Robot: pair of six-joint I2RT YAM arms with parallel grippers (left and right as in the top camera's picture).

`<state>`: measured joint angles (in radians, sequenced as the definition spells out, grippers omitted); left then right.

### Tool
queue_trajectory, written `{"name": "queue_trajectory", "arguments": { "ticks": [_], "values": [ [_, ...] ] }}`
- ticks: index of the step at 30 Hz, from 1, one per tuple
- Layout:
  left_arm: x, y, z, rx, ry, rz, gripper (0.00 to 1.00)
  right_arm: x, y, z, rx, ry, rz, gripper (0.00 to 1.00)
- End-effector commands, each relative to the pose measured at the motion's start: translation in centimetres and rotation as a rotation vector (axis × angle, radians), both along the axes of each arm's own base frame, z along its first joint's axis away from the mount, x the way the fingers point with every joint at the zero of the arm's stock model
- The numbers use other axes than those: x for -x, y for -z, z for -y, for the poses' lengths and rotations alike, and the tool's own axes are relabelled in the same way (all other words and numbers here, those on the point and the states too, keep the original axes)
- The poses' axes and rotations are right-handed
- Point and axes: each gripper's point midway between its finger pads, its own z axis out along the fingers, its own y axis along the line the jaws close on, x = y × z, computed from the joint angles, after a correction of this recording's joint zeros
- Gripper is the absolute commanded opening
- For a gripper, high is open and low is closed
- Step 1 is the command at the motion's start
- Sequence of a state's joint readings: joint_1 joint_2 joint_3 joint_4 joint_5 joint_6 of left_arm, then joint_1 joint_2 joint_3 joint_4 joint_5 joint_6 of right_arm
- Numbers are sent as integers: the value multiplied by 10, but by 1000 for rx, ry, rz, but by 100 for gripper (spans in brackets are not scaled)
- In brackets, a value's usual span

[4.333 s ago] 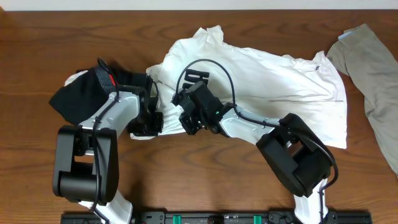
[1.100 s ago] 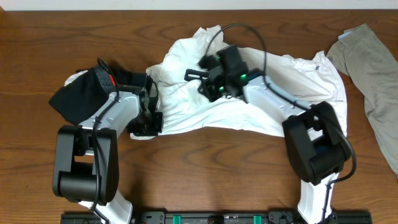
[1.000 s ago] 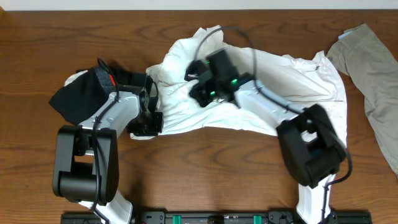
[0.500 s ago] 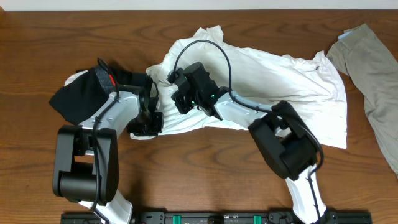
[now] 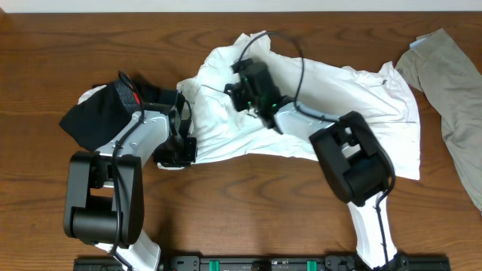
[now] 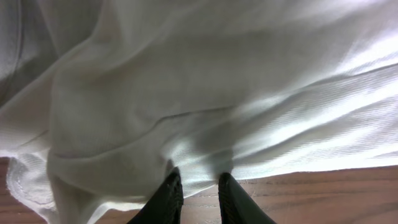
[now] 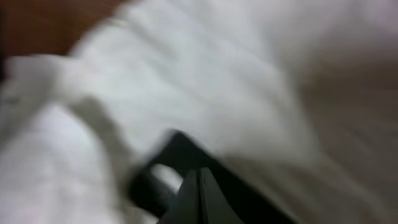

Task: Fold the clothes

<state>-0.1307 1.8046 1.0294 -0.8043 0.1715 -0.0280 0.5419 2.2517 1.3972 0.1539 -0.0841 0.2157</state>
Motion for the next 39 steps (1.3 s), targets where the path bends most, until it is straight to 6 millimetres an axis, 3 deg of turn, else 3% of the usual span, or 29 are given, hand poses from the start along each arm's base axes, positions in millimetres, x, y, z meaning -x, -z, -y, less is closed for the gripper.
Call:
{"name": "queue_trajectory", "arguments": {
  "ticks": [1, 3, 4, 6, 11, 12, 14, 17, 21, 24, 25, 28, 31, 34, 39],
  "values": [
    [-1, 1, -7, -27, -2, -1, 24, -8, -12, 23, -2, 36, -34, 1],
    [-2, 2, -7, -26, -2, 6, 24, -3, -26, 43, 24, 47, -74, 2],
    [-3, 2, -7, -26, -3, 9, 31, 0, -33, 54, 36, 61, -96, 4],
    [-4, 2, -7, -25, -3, 14, 34, 10, -54, 77, 62, 87, -140, 9],
    [-7, 2, -7, -24, -3, 25, 34, 50, -124, 138, 102, 159, -210, 18],
    [-8, 2, -6, -23, -3, 29, 34, 59, -137, 152, 103, 179, -220, 24],
    [-10, 2, -6, -22, -3, 37, 35, 78, -161, 179, 105, 226, -238, 48],
    [-14, 2, -6, -20, -3, 52, 35, 105, -177, 224, 115, 353, -306, 54],
    [-18, 2, -5, -18, -4, 69, 36, 146, -161, 303, 151, 636, -512, 39],
    [-21, 2, -5, -17, -7, 78, 36, 172, -140, 346, 140, 774, -659, 29],
    [-22, 1, -5, -17, -7, 81, 36, 181, -132, 359, 134, 817, -703, 29],
    [-23, 1, -5, -17, -7, 84, 36, 207, -108, 395, 107, 937, -808, 41],
    [-23, 1, -5, -16, -7, 84, 36, 231, -87, 422, 72, 1038, -882, 45],
    [-23, 1, -5, -16, -7, 84, 36, 255, -63, 443, 28, 1130, -951, 42],
    [-23, 1, -5, -16, -7, 85, 37, 270, -30, 445, -16, 1163, -979, 43]
  ]
}}
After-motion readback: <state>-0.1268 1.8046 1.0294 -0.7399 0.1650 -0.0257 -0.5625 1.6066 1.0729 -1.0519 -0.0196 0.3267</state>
